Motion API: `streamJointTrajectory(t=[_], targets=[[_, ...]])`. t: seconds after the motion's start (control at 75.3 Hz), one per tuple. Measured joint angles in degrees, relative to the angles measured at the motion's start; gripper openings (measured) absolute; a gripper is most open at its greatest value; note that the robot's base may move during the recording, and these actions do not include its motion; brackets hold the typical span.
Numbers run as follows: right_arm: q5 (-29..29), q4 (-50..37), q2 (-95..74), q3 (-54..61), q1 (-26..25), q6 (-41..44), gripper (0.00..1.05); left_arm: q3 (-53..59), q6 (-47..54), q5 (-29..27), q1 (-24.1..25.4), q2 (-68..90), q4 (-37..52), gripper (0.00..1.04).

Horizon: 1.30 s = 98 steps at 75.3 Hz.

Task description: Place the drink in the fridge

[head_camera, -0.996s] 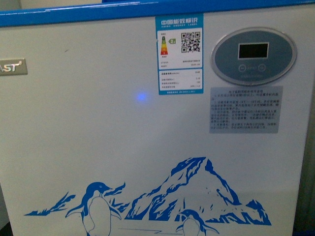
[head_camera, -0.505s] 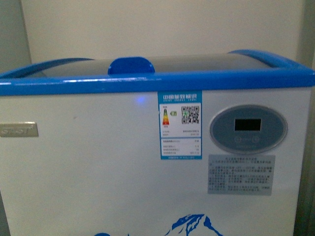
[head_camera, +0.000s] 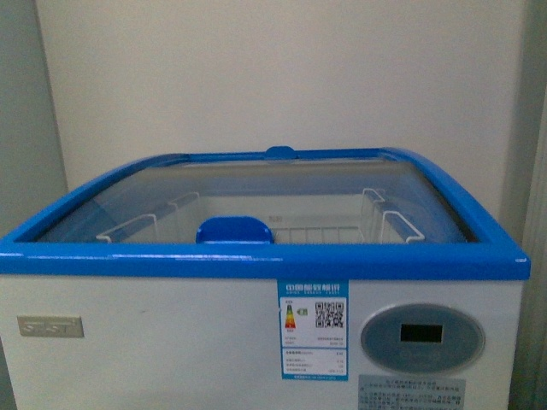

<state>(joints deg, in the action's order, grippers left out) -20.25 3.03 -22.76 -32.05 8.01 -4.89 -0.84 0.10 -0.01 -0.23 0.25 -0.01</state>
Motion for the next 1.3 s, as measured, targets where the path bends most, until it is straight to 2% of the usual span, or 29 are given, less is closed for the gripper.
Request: streamJointTrajectory(t=[0.544,0.651,0.69,0.797,0.863,0.983,1.049,1.182,1.301], targets=[[0.0,0.0,0.0,0.0,0.0,0.0,0.35,0.0,-0.2,-0.1,0.0,0.1,-0.1,0.97],[0.0,0.0,0.0,0.0,0.0,0.0,0.35,-4.3,-6.8,-3.6,-1.7,8.4,-8.8,0.97],[0.0,0.0,0.0,0.0,0.0,0.0,0.35,-5.1,-7.9,-3.0,-2.0,12.7,-7.8,0.97],[0.1,0.0,0.0,0.0,0.0,0.0,0.35,-7.9,-8.7,0.4,-2.8,27.8,3.3,0.97],[0.0,0.0,0.0,0.0,0.0,0.0,0.35,-13.8,-5.2,4.2,-4.7,41.7,15.3,0.97],[0.0,0.0,0.0,0.0,0.0,0.0,0.35,-22.6,2.4,8.5,-7.8,55.5,24.9,0.97],[0.0,0.0,0.0,0.0,0.0,0.0,0.35,-28.5,11.3,12.2,-10.2,63.4,29.2,0.97],[0.0,0.0,0.0,0.0,0.0,0.0,0.35,-37.4,25.8,17.5,-13.3,73.9,30.2,0.97],[0.0,0.0,0.0,0.0,0.0,0.0,0.35,-43.0,39.2,20.7,-15.4,80.6,26.8,0.97]])
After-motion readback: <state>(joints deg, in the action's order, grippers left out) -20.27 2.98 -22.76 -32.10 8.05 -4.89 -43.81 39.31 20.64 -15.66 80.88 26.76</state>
